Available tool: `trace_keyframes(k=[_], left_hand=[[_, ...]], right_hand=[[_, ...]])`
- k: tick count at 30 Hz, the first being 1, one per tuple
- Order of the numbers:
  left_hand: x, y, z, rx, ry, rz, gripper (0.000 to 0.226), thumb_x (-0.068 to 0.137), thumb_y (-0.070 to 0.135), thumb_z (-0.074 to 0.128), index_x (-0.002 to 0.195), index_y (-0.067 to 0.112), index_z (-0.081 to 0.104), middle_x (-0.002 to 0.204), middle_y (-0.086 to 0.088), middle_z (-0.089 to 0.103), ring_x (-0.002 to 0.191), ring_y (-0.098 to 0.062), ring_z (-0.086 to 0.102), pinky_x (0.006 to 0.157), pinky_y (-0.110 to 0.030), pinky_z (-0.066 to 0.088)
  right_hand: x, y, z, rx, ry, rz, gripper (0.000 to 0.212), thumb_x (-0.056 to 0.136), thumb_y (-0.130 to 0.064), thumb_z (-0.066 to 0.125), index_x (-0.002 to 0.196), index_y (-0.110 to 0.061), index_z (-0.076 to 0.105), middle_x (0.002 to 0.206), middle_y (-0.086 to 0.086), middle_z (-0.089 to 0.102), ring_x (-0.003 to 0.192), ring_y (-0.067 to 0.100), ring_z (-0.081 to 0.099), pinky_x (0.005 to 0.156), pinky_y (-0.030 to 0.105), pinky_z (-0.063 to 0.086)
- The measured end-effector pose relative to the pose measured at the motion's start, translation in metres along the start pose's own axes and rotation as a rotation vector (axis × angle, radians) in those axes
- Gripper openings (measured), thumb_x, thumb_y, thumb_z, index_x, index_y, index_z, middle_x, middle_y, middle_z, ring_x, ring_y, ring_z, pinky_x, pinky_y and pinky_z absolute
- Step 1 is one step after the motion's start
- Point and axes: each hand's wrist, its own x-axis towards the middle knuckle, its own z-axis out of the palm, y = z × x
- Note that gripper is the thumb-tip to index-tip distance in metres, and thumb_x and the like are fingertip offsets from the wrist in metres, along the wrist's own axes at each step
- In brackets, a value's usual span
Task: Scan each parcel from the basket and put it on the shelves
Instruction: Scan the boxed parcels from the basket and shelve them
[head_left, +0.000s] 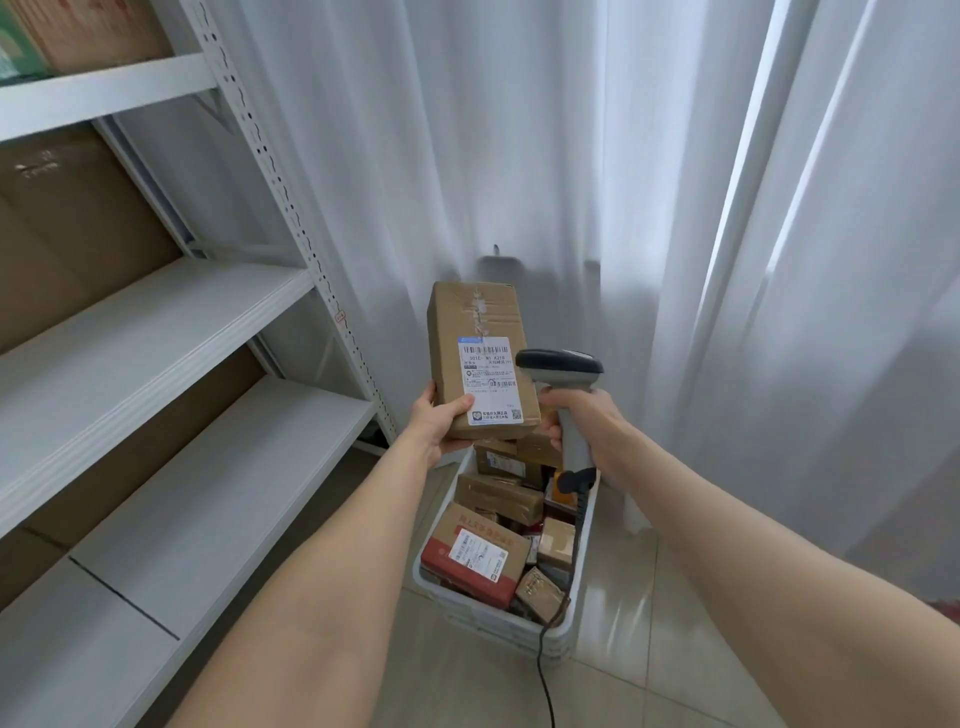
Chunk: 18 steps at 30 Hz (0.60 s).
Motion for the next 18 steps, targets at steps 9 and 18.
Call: trace_keyframes(k=[9, 18], left_hand=[[-0.002, -0.001, -0.004, -0.012, -0.003, -0.005, 0.053, 0.090, 0.011, 0.063, 0.137, 0.025, 0.041, 0.101, -0.003, 0.067, 0.086, -0.022, 0.066, 0.061, -0.042, 0.055], [-0.003, 0.005, -0.015, 0.001, 0.036, 0.015, 0.051, 0.091, 0.011, 0.063, 0.137, 0.022, 0.043, 0.102, -0.002, 0.067, 0.084, -0.021, 0.065, 0.060, -0.041, 0.055]], right_hand=[[-0.008, -0.010, 0.023, -0.080, 0.051, 0.064, 0.019, 0.089, -0.014, 0.065, 0.104, -0.005, 0.057, 0.066, 0.009, 0.060, 0.052, 0.015, 0.051, 0.052, 0.027, 0.048], [-0.014, -0.017, 0.029, -0.149, -0.032, 0.079, 0.020, 0.088, -0.018, 0.065, 0.104, -0.008, 0.058, 0.060, 0.004, 0.060, 0.048, 0.011, 0.052, 0.048, 0.022, 0.048]])
